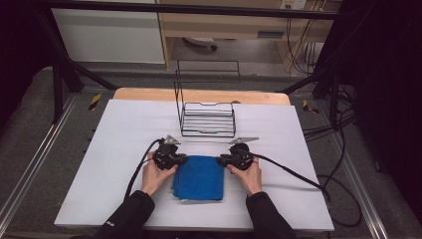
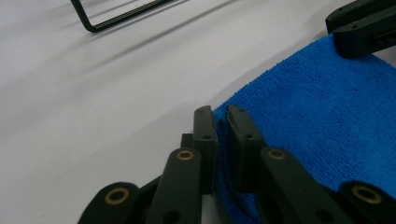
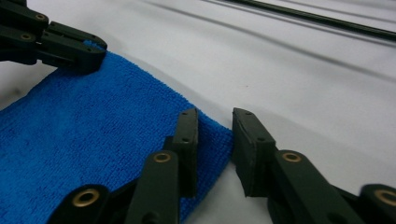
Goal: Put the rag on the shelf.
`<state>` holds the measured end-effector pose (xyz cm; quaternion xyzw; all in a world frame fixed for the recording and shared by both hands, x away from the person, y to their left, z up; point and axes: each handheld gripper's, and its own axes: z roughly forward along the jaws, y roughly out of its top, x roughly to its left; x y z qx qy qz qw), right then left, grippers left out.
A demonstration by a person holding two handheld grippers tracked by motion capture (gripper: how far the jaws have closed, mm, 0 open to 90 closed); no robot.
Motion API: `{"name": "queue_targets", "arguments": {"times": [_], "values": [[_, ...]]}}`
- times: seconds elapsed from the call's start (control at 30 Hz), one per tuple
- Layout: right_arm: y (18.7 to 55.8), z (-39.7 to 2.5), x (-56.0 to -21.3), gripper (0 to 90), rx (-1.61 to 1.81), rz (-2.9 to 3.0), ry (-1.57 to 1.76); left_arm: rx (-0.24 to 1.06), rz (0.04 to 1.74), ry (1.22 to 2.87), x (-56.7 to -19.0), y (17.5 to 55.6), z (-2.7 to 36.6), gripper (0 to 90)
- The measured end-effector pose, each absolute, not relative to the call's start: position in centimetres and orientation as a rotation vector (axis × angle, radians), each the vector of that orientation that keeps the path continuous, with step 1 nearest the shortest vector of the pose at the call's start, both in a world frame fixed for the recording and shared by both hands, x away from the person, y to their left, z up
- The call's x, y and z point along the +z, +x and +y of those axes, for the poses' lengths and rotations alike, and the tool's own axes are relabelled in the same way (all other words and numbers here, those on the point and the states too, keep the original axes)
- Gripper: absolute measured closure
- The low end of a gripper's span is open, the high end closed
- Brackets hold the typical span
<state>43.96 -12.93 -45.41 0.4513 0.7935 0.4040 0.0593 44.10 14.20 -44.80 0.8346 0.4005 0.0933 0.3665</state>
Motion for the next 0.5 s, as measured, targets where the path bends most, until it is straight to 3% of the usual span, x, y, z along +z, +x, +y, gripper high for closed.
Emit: {"name": "queue_targets", "arguments": {"times": [0.23,0.5], "values": [[44.04,-12.97,-45.33,84.8,1.237,2.428,1.391,0.227,1.036,2.124,-44.87,44.12,14.38,84.0],[43.85,-13.18,-44.73,86.3,1.266,2.410,1.396,0.204,1.045,2.074,-44.36,44.10,14.82,85.1]]}}
